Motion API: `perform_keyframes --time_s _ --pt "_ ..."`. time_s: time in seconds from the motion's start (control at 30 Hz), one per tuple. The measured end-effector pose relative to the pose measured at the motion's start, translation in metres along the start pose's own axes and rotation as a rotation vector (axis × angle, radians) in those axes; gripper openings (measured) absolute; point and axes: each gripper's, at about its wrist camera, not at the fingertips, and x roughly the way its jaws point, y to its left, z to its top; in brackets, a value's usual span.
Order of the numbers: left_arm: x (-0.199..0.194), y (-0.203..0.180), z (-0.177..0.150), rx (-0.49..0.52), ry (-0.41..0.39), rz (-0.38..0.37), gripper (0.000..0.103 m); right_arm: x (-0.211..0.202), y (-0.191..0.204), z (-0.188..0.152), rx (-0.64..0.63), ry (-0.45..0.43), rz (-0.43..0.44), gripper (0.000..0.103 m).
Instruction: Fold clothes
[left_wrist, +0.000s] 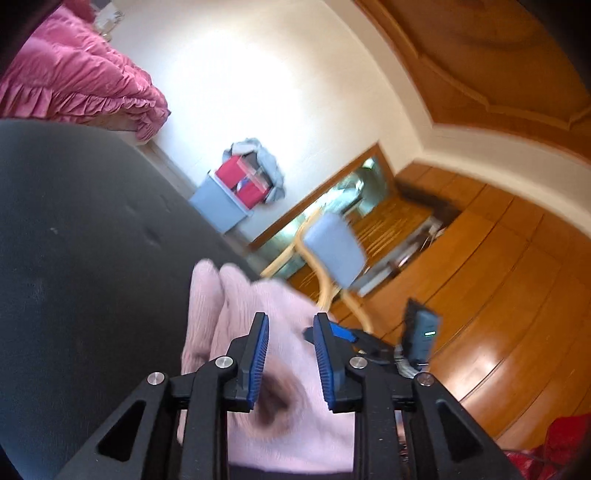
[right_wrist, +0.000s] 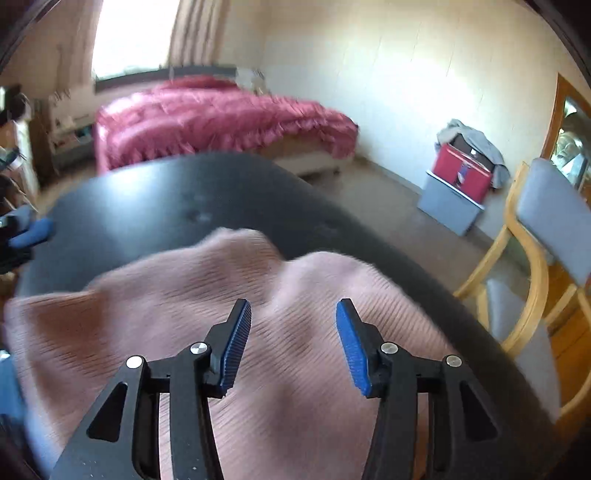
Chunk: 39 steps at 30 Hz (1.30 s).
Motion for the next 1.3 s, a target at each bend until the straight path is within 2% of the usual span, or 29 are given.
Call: perform_keyframes --time_s 0.1,0.2,0.27,0.37,0.4,0.5,0.57,0.6,0.63,0.7,0.77,0.9,0.93,1.0,1.07,1.13,1.2,1.3 --pt "0.007 -0.016 -0.01 0.058 0.028 0.05 0.024 -0.013 0.024 -0.016 0.016 0.037 0.095 0.051" --pt "0.012 -0.031 -0.017 0.094 0.025 0.048 0.025 -0.005 0.058 -0.027 -0.017 0.075 0.194 0.052" --pt "0.018 -0.033 -0.023 0.094 0.052 0.067 0.025 0.006 0.081 -0.034 -0.059 0.101 0.176 0.052" --pt "0.027 -0.035 -0.033 0.112 0.099 0.114 0.025 0.012 0.098 -0.037 -0.065 0.072 0.134 0.053" --pt "0.029 -0.035 -0.036 0.131 0.106 0.143 0.025 0.01 0.098 -0.037 -0.061 0.075 0.132 0.053" --pt "0.039 -0.03 -0.043 0.194 0.132 0.32 0.024 0.006 0.084 -0.036 -0.013 0.077 0.178 0.053" --pt "0.044 -0.027 -0.046 0.243 0.137 0.45 0.022 -0.006 0.064 -0.036 0.069 0.058 0.196 0.053" --pt "0.046 -0.025 -0.047 0.266 0.132 0.513 0.033 -0.015 0.054 -0.038 0.112 0.032 0.192 0.053" --pt "0.045 -0.019 -0.047 0.23 0.129 0.509 0.038 -0.024 0.044 -0.04 0.134 0.01 0.178 0.054" --pt "0.04 -0.005 -0.047 0.129 0.11 0.467 0.039 -0.039 0.028 -0.048 0.129 -0.018 0.127 0.055" --pt "0.038 -0.005 -0.049 0.137 0.096 0.454 0.039 -0.041 0.016 -0.061 0.106 -0.013 0.077 0.055" --pt "0.033 -0.021 -0.042 0.131 0.074 0.469 0.036 -0.046 0.018 -0.073 0.046 -0.042 0.097 0.055" --pt "0.029 -0.026 -0.037 0.122 0.056 0.471 0.035 -0.054 0.021 -0.073 0.03 -0.069 0.102 0.055" --pt "0.015 -0.047 -0.025 0.135 -0.054 0.477 0.032 -0.072 0.022 -0.073 0.015 -0.147 0.105 0.055" --pt "0.011 -0.072 -0.011 0.167 -0.108 0.442 0.032 -0.086 0.013 -0.076 0.035 -0.214 0.046 0.055" --pt "0.026 -0.097 -0.002 0.239 -0.085 0.413 0.033 -0.097 -0.005 -0.081 0.075 -0.252 -0.028 0.056" --pt "0.053 -0.119 0.0 0.349 -0.023 0.409 0.034 -0.098 -0.032 -0.085 0.166 -0.248 -0.054 0.059" --pt "0.112 -0.126 -0.005 0.515 0.118 0.483 0.034 -0.09 -0.069 -0.084 0.343 -0.203 0.017 0.059"
